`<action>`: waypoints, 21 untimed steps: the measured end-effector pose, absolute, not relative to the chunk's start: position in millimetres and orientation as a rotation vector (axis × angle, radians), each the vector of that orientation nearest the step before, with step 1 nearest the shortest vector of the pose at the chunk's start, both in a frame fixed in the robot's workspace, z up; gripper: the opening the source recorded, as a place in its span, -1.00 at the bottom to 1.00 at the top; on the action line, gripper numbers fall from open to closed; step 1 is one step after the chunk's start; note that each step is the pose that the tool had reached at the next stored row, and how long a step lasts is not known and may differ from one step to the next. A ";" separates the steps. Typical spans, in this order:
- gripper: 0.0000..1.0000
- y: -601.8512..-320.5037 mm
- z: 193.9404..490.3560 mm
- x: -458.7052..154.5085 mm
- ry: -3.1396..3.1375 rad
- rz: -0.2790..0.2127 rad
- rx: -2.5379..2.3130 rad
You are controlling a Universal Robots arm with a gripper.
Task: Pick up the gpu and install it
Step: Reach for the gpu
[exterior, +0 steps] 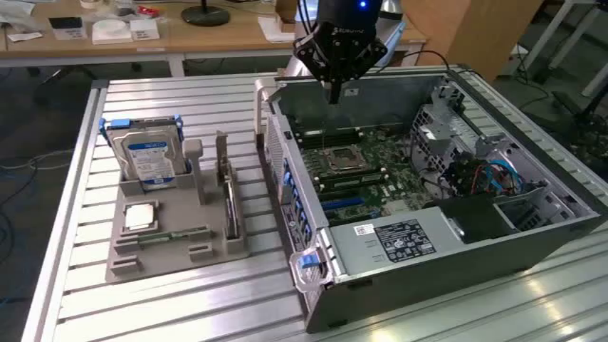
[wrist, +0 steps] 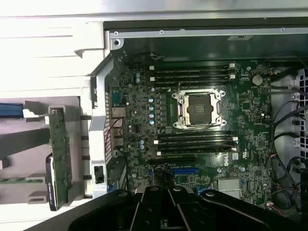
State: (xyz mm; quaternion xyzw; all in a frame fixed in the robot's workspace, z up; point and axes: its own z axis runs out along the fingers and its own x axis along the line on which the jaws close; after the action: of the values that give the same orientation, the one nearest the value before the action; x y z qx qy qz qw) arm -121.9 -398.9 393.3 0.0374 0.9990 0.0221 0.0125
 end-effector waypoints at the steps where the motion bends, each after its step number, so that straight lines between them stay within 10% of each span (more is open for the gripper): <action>1: -0.79 -398.9 393.3 -121.9 3.114 0.069 0.117; 21: -0.79 -398.8 393.2 -133.8 3.114 0.069 0.117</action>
State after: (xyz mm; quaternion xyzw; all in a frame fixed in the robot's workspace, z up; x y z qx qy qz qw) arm -133.8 -398.8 393.2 0.0374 0.9990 0.0221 0.0125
